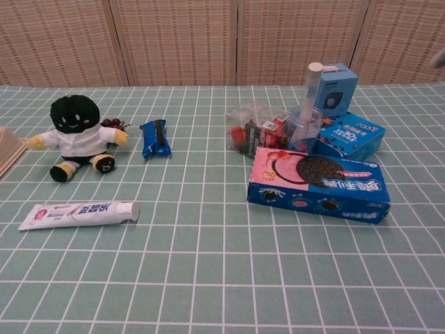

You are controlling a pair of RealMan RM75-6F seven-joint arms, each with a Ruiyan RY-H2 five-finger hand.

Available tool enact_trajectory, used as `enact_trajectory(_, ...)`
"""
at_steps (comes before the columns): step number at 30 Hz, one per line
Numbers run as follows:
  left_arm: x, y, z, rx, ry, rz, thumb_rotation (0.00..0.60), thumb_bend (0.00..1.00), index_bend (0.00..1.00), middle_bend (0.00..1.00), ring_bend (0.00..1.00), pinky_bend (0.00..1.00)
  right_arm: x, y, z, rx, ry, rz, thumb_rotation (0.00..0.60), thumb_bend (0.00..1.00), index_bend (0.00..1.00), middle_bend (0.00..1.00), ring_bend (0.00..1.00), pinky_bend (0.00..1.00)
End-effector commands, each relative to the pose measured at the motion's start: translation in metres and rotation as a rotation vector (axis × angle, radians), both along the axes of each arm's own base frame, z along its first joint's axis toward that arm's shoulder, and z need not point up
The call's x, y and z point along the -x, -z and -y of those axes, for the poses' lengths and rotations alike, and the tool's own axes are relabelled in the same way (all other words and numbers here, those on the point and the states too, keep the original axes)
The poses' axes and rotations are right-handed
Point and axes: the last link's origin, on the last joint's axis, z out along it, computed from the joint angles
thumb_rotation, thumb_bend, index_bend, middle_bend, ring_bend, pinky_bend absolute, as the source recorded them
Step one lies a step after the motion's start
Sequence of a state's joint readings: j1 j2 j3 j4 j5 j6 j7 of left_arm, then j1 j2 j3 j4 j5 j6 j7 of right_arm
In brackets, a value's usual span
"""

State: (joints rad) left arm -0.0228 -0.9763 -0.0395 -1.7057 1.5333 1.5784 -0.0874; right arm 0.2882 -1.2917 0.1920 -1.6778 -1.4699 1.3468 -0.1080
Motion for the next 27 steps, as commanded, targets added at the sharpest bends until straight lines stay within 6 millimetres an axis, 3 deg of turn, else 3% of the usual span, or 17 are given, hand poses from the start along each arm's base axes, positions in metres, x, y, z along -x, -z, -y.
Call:
enact_trajectory(1, 0.0, -0.001, 0.0, -0.004, -0.002, 0.002, 0.6, 0.33, 0.44, 0.63, 0.47, 0.53, -0.018, 0.014, 0.02, -0.009, 0.0, 0.018, 0.6, 0.17, 0.28, 1.0, 1.0, 1.0)
enact_trajectory(17, 0.0, -0.007, 0.001, -0.015, 0.01, 0.031, 0.6, 0.33, 0.44, 0.63, 0.47, 0.53, -0.061, 0.068, 0.062, -0.061, 0.017, 0.07, 0.6, 0.17, 0.28, 1.0, 1.0, 1.0)
enact_trajectory(27, -0.001, -0.009, 0.002, -0.017, 0.016, 0.038, 0.6, 0.33, 0.44, 0.63, 0.47, 0.53, -0.075, 0.095, 0.075, -0.104, 0.026, 0.107, 0.6, 0.2, 0.28, 1.0, 1.0, 1.0)
